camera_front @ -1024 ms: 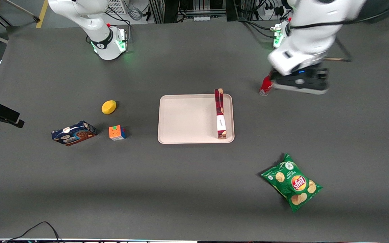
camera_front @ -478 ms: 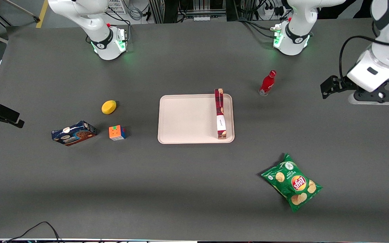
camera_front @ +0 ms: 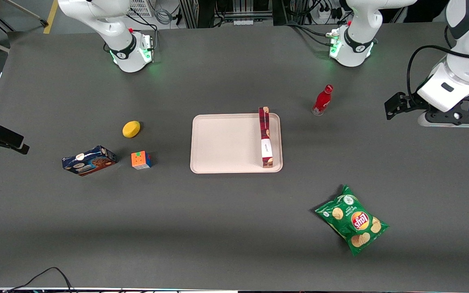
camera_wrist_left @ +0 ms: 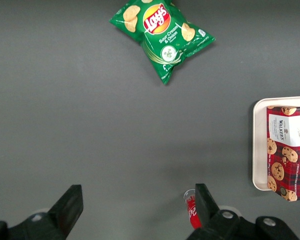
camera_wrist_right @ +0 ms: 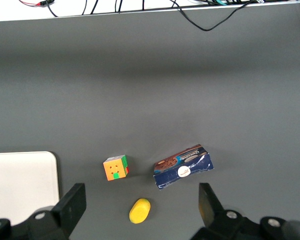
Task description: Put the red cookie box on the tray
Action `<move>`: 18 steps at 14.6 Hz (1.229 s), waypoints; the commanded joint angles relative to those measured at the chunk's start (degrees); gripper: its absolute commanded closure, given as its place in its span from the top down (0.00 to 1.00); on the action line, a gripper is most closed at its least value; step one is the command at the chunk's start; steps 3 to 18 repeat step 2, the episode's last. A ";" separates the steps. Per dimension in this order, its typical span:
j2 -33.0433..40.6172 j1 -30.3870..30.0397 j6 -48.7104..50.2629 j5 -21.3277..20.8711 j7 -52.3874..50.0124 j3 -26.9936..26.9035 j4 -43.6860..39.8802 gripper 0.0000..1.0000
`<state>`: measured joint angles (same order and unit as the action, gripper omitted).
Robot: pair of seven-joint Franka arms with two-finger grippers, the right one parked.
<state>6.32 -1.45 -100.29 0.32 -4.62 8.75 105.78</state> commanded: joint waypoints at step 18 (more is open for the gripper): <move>1.06 0.83 -0.44 0.65 0.57 -0.93 -0.66 1.00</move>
